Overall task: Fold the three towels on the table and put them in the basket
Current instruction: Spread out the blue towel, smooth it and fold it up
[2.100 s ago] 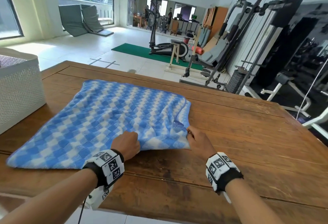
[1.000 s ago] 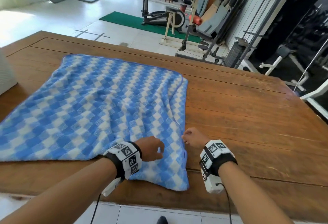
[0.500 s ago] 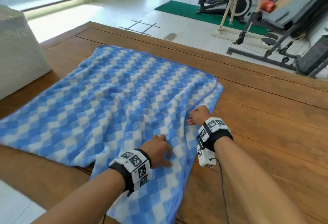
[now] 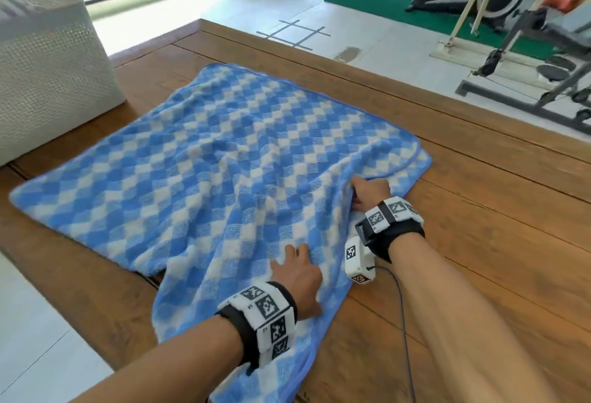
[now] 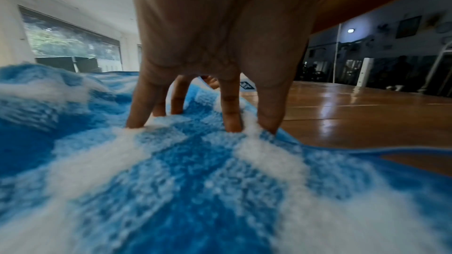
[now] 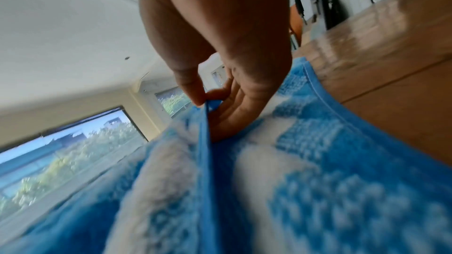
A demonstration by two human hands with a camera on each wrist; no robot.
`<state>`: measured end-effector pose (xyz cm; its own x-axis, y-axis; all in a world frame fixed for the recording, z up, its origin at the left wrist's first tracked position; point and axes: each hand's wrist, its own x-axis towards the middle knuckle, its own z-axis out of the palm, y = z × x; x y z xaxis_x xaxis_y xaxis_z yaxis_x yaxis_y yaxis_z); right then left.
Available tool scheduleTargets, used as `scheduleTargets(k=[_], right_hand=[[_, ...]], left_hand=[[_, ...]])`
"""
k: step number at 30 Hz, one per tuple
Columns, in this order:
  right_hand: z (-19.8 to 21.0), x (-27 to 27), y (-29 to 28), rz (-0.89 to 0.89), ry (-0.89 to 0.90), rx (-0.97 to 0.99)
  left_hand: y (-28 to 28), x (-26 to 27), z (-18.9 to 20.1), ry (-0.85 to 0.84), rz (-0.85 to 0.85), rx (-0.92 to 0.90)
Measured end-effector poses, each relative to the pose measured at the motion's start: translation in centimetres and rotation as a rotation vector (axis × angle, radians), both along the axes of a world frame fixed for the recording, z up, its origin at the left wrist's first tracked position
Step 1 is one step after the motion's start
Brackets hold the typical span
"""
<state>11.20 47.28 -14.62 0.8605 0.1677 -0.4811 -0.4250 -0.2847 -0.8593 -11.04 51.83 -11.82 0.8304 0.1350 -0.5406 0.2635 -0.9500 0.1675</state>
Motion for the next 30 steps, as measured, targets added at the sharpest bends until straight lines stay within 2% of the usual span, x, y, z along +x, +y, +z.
scheduleTargets(k=[2, 5, 8, 10, 13, 15, 18, 20, 23, 25, 28, 30], right_hand=[[0.9, 0.2, -1.2, -0.097, -0.001, 0.042], [1.5, 0.8, -3.1, -0.193, 0.02, 0.123], [1.7, 1.1, -4.4, -0.209, -0.083, 0.103], [1.4, 0.7, -4.9, -0.175, -0.126, 0.046], [0.8, 0.0, -5.1, -0.155, -0.114, 0.108], [1.2, -0.3, -4.9, -0.286, -0.199, 0.182], [2.3, -0.5, -4.7, -0.456, -0.481, 0.134], [2.3, -0.5, -4.6, -0.359, -0.523, 0.049], [0.4, -0.6, -4.6, -0.003, -0.227, -0.102], [-0.9, -0.4, -5.2, 0.124, -0.118, -0.285], [-0.7, 0.5, -5.9, 0.21, -0.2, -0.52], [-0.3, 1.4, -6.1, 0.206, -0.26, -0.561]], left_hand=[[-0.1, -0.5, -0.1, 0.005, -0.002, -0.012], [1.4, -0.6, 0.8, 0.029, -0.013, -0.128], [2.8, -0.5, 2.2, 0.076, -0.019, -0.263], [2.9, -0.5, 2.3, 0.082, -0.084, -0.229], [2.3, -1.0, 1.7, 0.037, -0.194, -0.112], [2.1, -1.3, 1.7, 0.045, -0.226, -0.095], [2.6, -1.7, 2.0, 0.082, -0.251, -0.098], [2.9, -1.7, 2.0, 0.057, -0.228, -0.134], [2.7, -1.7, 1.6, -0.032, -0.178, -0.162], [2.3, -1.9, 1.5, -0.056, -0.19, -0.143], [2.0, -1.1, 1.5, -0.107, -0.184, -0.129], [1.9, 0.4, 1.9, -0.188, -0.15, -0.13]])
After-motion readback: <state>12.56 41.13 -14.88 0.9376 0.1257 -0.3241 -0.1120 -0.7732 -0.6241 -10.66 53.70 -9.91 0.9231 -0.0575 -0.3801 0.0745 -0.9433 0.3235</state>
